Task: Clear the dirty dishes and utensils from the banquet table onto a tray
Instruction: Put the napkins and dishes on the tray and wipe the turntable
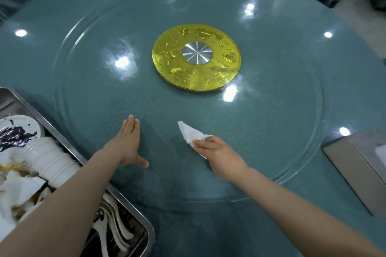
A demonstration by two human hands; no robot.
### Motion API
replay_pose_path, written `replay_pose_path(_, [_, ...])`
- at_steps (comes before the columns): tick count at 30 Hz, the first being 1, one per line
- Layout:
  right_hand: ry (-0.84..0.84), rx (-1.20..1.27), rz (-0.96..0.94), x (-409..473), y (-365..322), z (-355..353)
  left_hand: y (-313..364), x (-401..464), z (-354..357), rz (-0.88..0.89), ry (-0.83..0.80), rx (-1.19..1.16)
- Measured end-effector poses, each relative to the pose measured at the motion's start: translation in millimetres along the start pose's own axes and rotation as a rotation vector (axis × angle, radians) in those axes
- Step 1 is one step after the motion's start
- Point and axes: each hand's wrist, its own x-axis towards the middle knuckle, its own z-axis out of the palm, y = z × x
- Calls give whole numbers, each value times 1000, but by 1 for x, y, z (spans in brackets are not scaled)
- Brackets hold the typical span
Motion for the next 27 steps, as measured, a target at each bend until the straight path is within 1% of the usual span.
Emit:
replay_pose_path(7, [-4, -55, 49, -20, 11, -17, 6, 2, 8, 10, 1, -20])
replay_pose_path(12, [43, 62, 223, -15, 1, -10, 7, 3, 4, -3, -22, -20])
replay_pose_path(14, [28, 71, 278, -9, -6, -6, 6, 4, 1, -16, -35, -6])
replay_pose_path(18, [36, -22, 228, 2, -15, 2, -2, 6, -8, -42, -39, 33])
replay_pose_path(24, [66, 25, 162, 23, -13, 7, -28, 12, -27, -57, -3, 126])
replay_pose_path(27, [95, 18, 220, 40, 10, -1, -38, 15, -35, -81, 12, 189])
